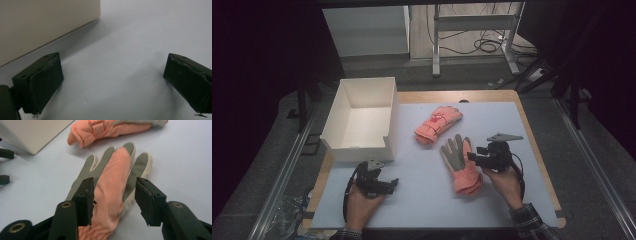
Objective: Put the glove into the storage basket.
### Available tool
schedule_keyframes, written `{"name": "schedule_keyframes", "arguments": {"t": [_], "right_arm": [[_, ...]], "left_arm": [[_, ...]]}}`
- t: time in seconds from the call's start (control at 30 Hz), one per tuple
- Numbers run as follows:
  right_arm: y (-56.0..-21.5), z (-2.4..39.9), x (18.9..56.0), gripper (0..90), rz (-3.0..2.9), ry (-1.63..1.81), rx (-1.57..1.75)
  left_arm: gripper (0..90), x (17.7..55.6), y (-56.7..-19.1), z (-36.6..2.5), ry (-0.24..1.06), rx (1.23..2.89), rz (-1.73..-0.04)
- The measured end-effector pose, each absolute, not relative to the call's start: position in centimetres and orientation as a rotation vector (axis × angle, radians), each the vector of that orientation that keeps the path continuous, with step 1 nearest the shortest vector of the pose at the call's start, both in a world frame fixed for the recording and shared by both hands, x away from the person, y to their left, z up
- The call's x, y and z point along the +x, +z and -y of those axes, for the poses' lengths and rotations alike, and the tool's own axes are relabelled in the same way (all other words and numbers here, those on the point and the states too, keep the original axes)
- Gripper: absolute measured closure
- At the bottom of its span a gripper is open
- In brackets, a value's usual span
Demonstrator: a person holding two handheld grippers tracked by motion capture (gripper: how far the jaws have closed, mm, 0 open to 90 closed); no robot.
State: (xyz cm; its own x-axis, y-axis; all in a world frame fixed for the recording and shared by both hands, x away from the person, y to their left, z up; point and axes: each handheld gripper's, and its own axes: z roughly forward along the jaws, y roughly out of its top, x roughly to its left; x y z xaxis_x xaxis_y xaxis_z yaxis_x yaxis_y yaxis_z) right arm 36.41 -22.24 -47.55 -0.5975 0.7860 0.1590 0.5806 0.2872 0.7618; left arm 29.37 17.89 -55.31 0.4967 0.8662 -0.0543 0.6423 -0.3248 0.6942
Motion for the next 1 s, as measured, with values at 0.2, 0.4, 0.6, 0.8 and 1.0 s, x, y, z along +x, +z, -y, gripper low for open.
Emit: {"name": "schedule_keyframes", "arguments": {"t": [0.2, 0.4, 0.6, 0.8, 1.0], "right_arm": [[-46.3, 21.1, 39.2, 49.4, -2.341, 1.194, 1.235], [-44.9, 19.0, 42.2, 56.4, -2.364, 1.181, 1.179], [-44.2, 16.7, 44.6, 63.8, -2.407, 1.157, 1.12], [-44.4, 13.6, 48.0, 71.0, -2.463, 1.104, 1.071], [-45.1, 11.5, 50.8, 66.6, -2.487, 1.057, 1.055]], "left_arm": [[2.1, 29.4, -55.3, -17.9, 0.432, 2.076, -1.235], [2.1, 29.4, -55.3, -17.9, 0.432, 2.075, -1.234], [2.1, 29.4, -55.3, -17.9, 0.432, 2.074, -1.234], [2.1, 29.4, -55.3, -17.9, 0.433, 2.076, -1.233], [2.1, 29.4, -55.3, -17.9, 0.43, 2.08, -1.232]]}}
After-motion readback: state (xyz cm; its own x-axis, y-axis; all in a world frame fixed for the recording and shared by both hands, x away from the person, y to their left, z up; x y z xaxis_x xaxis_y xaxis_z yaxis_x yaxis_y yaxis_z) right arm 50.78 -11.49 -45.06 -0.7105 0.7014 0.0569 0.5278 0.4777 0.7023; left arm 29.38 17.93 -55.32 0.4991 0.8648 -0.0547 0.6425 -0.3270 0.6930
